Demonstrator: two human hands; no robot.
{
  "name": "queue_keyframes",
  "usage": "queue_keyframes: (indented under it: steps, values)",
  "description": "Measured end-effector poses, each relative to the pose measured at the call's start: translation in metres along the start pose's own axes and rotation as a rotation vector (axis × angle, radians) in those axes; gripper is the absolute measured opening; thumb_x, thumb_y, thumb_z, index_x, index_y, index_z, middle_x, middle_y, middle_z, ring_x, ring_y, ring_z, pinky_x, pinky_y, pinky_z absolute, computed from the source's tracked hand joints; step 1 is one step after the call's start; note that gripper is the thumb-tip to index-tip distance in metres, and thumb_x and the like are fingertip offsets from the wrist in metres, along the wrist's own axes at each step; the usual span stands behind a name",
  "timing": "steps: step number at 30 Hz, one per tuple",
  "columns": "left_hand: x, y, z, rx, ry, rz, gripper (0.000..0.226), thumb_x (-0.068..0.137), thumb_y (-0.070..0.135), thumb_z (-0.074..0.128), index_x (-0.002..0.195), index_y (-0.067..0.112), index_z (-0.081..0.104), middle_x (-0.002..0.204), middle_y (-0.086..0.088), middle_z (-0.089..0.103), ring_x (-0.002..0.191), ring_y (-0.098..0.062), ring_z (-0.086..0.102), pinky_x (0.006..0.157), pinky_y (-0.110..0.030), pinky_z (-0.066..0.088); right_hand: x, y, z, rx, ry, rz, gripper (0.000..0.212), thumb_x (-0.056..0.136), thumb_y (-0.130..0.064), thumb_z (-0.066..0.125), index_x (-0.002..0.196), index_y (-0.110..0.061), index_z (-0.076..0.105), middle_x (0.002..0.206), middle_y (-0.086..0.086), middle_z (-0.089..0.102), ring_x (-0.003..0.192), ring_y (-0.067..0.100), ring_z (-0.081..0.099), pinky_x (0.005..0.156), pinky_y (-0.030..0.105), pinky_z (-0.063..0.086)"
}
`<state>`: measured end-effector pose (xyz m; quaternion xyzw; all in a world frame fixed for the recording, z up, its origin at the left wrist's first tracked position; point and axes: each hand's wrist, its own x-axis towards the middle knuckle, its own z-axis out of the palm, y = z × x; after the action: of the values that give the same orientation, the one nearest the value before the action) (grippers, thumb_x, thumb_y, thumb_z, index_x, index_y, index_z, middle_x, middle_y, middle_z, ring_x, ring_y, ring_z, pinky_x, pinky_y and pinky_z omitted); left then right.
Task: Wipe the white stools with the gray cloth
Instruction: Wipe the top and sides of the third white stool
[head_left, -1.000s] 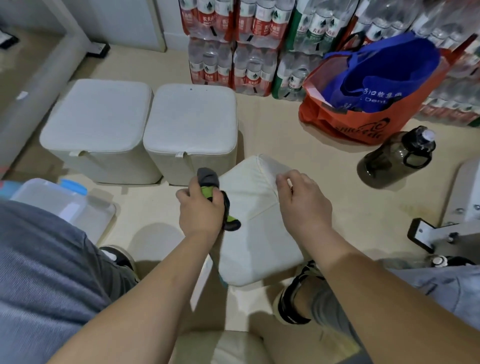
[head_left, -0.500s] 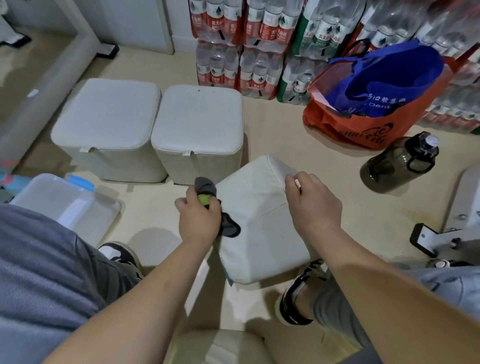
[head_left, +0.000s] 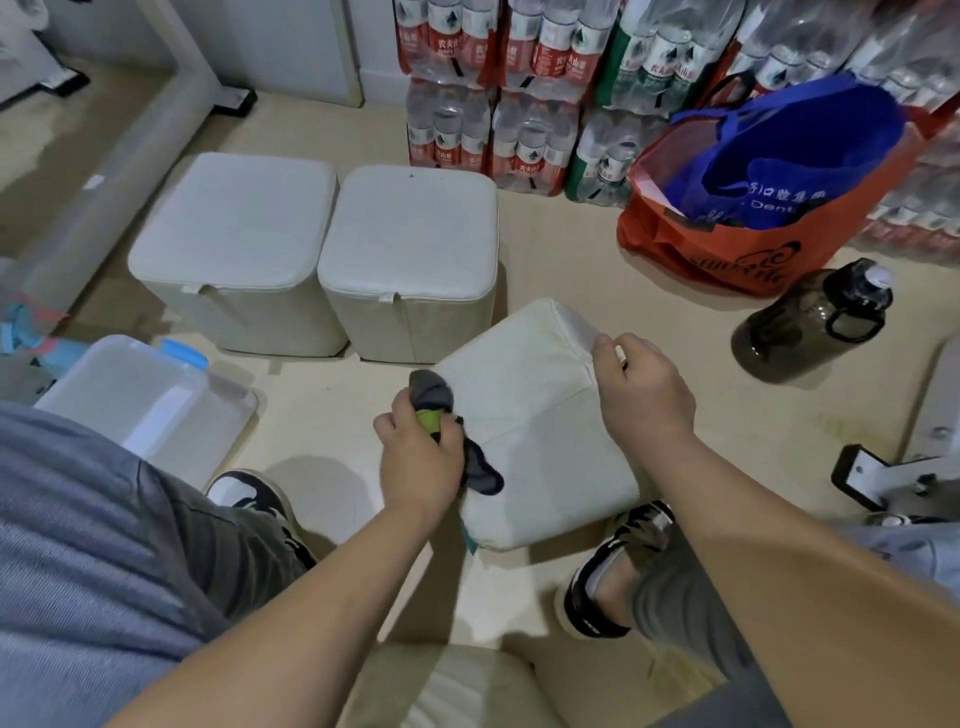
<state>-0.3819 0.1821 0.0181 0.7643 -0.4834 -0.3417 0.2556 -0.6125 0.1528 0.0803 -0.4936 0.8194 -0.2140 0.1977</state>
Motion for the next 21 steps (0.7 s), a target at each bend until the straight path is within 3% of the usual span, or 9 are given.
queue_keyframes:
  steps: [2, 6, 8, 11, 13, 17, 19, 21]
  values:
    - [-0.023, 0.024, 0.005, -0.010, -0.038, 0.102, 0.061, 0.102, 0.030, 0.058, 0.157, 0.018, 0.034, 0.141, -0.013, 0.039, 0.109, -0.040, 0.059, 0.081, -0.034, 0.042, -0.002, -0.003, 0.003, -0.018, -0.005, -0.009, 0.045, 0.111, -0.045, 0.038, 0.071, -0.024, 0.042, 0.086, -0.003, 0.053, 0.085, 0.027, 0.054, 0.069, 0.037, 0.032]
    - [-0.089, 0.070, 0.026, -0.124, -0.264, 0.458, 0.065, 0.098, 0.033, 0.065, 0.155, 0.017, 0.036, 0.139, -0.004, 0.041, 0.120, -0.023, 0.053, 0.098, -0.033, 0.047, 0.000, -0.001, 0.003, 0.057, -0.078, -0.005, 0.047, 0.112, -0.045, 0.040, 0.069, -0.026, 0.041, 0.094, 0.002, 0.053, 0.094, 0.030, 0.056, 0.075, 0.039, 0.037]
    - [-0.093, 0.064, 0.027, -0.110, -0.297, 0.555, 0.070, 0.095, 0.043, 0.064, 0.155, 0.023, 0.034, 0.135, -0.001, 0.041, 0.113, -0.021, 0.057, 0.091, -0.035, 0.053, -0.001, 0.001, 0.003, 0.128, -0.106, 0.001, 0.048, 0.111, -0.046, 0.042, 0.067, -0.027, 0.041, 0.090, 0.000, 0.050, 0.094, 0.029, 0.055, 0.077, 0.040, 0.038]
    - [-0.066, 0.016, 0.022, 0.121, -0.294, 0.710, 0.072, 0.085, 0.049, 0.059, 0.150, 0.028, 0.037, 0.133, -0.007, 0.043, 0.104, -0.032, 0.064, 0.073, -0.039, 0.059, -0.006, 0.005, 0.001, 0.172, -0.097, -0.016, 0.049, 0.111, -0.048, 0.042, 0.068, -0.024, 0.043, 0.086, -0.002, 0.050, 0.089, 0.027, 0.054, 0.077, 0.039, 0.037]
    - [-0.050, -0.018, 0.012, 0.222, -0.241, 0.615, 0.073, 0.085, 0.046, 0.062, 0.151, 0.026, 0.039, 0.135, -0.009, 0.042, 0.103, -0.037, 0.063, 0.072, -0.037, 0.057, -0.004, 0.005, 0.000, 0.142, -0.103, -0.019, 0.048, 0.112, -0.049, 0.040, 0.070, -0.025, 0.043, 0.091, 0.002, 0.053, 0.090, 0.028, 0.053, 0.077, 0.038, 0.036]
    - [-0.042, -0.027, 0.001, 0.054, -0.101, 0.141, 0.062, 0.098, 0.033, 0.062, 0.153, 0.023, 0.036, 0.138, -0.007, 0.038, 0.103, -0.037, 0.063, 0.079, -0.034, 0.047, -0.002, 0.001, 0.001, 0.117, -0.075, -0.009, 0.049, 0.112, -0.048, 0.038, 0.069, -0.025, 0.039, 0.093, 0.005, 0.054, 0.088, 0.029, 0.051, 0.074, 0.037, 0.033]
    - [-0.060, -0.002, 0.007, -0.038, -0.121, 0.145, 0.061, 0.098, 0.034, 0.061, 0.152, 0.018, 0.037, 0.137, -0.009, 0.040, 0.111, -0.034, 0.058, 0.086, -0.032, 0.044, -0.003, -0.001, 0.004, 0.087, -0.054, -0.009, 0.048, 0.112, -0.048, 0.036, 0.069, -0.027, 0.038, 0.096, 0.006, 0.055, 0.087, 0.029, 0.052, 0.073, 0.037, 0.034]
    - [-0.092, 0.027, 0.020, -0.099, -0.215, 0.374, 0.066, 0.094, 0.039, 0.060, 0.152, 0.016, 0.039, 0.134, -0.008, 0.042, 0.116, -0.029, 0.054, 0.095, -0.033, 0.045, -0.002, 0.000, 0.005, 0.069, -0.050, -0.005, 0.047, 0.112, -0.049, 0.035, 0.071, -0.027, 0.039, 0.101, 0.007, 0.057, 0.091, 0.030, 0.053, 0.076, 0.038, 0.037]
